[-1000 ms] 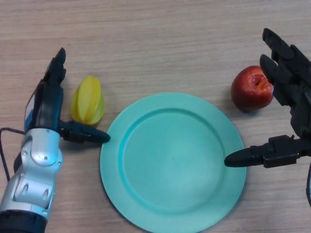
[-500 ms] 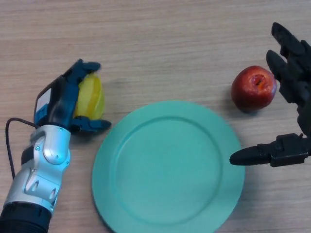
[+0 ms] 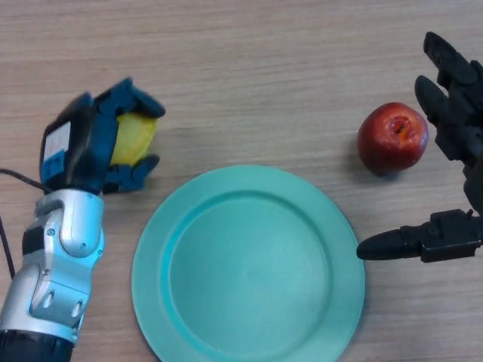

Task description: Pick up the yellow starfruit and place it on the plate

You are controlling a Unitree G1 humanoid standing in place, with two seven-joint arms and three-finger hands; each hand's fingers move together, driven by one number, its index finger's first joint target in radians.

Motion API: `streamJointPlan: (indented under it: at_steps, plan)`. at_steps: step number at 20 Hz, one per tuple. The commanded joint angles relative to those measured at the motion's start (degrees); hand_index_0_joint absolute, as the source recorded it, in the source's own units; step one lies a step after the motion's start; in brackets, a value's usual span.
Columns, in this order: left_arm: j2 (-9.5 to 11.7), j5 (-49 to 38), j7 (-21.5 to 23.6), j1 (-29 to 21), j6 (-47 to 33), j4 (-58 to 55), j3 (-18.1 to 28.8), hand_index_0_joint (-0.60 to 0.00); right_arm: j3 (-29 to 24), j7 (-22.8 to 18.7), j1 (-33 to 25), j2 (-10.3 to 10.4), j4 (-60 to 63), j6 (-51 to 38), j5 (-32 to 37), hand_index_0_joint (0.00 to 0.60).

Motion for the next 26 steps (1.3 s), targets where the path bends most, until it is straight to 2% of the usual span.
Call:
streamJointPlan:
  at_steps: [1, 3, 5, 7, 9, 10, 12, 13, 16, 18, 19, 23, 24, 25, 26]
  plan:
    - [0.02, 1.72, 0.67, 0.18, -3.12, -8.46, 0.69, -0.6, -1.39, -1.58, -1.69, -0.9, -3.37, -5.67, 1.48, 0.0]
    - [-2.54, 0.3, -3.04, 3.4, -1.56, -14.78, -2.44, -0.6, -0.93, -1.43, -1.69, -0.79, -3.19, -6.03, 0.81, 0.0]
    - [-3.4, -2.01, -6.27, 6.96, 1.34, -20.62, -8.13, -0.6, -0.65, -1.36, -1.8, -0.68, -3.1, -5.96, 0.46, 0.0]
    - [-3.62, -10.19, -9.47, 10.36, 10.21, -27.43, -14.51, -0.6, -0.59, -1.49, -2.12, -0.61, -3.64, -5.16, 0.91, 0.0]
    - [-3.67, -11.07, -13.55, 12.57, 23.09, -31.63, -19.32, -0.6, -0.63, -1.44, -2.13, -0.7, -3.94, -4.85, 0.85, 0.0]
    - [-3.68, -11.47, -15.57, 13.38, 30.95, -33.4, -21.2, -0.6, -0.72, -1.36, -2.1, -0.7, -4.18, -4.59, 1.0, 0.0]
    - [-3.69, -12.47, -18.35, 13.42, 41.71, -35.19, -22.9, -0.6, -1.1, -1.44, -2.02, -0.66, -4.86, -3.72, 1.94, 0.0]
    - [-3.69, -10.68, -20.06, 13.44, 43.47, -35.05, -23.71, -0.6, -1.02, -1.55, -2.06, -0.72, -4.93, -3.58, 1.92, 0.0]
    - [-3.69, -0.45, -27.83, 15.46, 38.1, -32.36, -24.7, -0.6, -0.68, -1.46, -1.82, -0.65, -5.08, -3.6, 1.39, 0.0]
    - [-3.69, 1.19, -28.73, 15.59, 36.99, -31.84, -24.36, -0.6, -0.77, -1.26, -1.73, -0.67, -5.42, -3.18, 1.39, 0.0]
    - [-3.69, 1.94, -27.49, 15.63, 35.26, -31.04, -24.04, -0.6, -0.67, -1.3, -1.66, -0.64, -5.43, -3.17, 1.29, 0.0]
    - [-3.69, 2.55, -16.51, 14.36, 25.01, -26.19, -22.05, -0.6, -0.51, -1.19, -1.95, -0.79, -5.33, -3.15, 0.51, 0.0]
    - [-3.69, 2.45, -15.57, 14.03, 24.17, -25.77, -21.82, -0.55, -0.45, -1.13, -1.94, -0.84, -5.22, -3.37, 0.14, 0.0]
    - [-3.69, 2.42, -15.26, 13.93, 23.86, -25.7, -21.73, -0.45, -0.47, -1.09, -1.92, -0.82, -5.19, -3.42, 0.12, 0.0]
    - [-3.69, 2.47, -14.51, 13.67, 23.08, -25.56, -21.53, -0.3, -0.48, -1.0, -1.86, -0.78, -5.12, -3.49, 0.09, 0.0]
